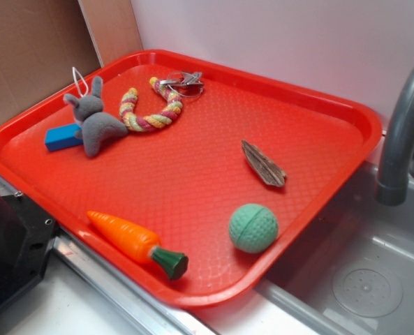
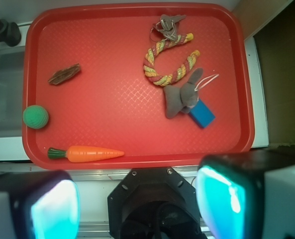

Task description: Grab the wood chip.

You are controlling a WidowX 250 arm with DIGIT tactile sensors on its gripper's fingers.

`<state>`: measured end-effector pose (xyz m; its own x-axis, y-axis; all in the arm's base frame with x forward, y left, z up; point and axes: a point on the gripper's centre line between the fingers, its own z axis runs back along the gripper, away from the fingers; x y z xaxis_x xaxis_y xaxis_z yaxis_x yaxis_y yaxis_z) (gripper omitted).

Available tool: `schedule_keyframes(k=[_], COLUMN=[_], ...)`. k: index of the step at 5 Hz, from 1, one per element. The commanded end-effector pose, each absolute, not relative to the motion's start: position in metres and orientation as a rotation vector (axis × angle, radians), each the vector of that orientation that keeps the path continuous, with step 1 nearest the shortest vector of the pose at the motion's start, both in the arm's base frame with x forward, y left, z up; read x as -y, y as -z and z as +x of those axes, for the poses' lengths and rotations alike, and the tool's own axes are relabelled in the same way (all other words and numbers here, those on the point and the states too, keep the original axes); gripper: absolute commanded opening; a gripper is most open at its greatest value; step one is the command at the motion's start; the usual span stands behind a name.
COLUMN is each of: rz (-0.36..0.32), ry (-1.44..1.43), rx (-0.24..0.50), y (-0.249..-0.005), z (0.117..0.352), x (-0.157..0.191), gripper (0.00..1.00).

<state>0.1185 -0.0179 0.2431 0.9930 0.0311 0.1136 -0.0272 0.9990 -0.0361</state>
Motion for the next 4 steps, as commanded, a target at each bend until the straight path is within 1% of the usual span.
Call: schedule_keyframes(k=[1,2,3,4], rz=[-0.034,-0.117,-0.239,-0.239], ry=[-0.029,-0.264,-0.474,-0.474], rx=[0.114,0.208,0.313,0.313], y=[-0.243,-0.228,-0.232,-0.232], z=[0.118,0.168,0.184,0.184], x=[0.018,0.057,0.049,0.049], gripper=[1.0,1.0,1.0,1.0])
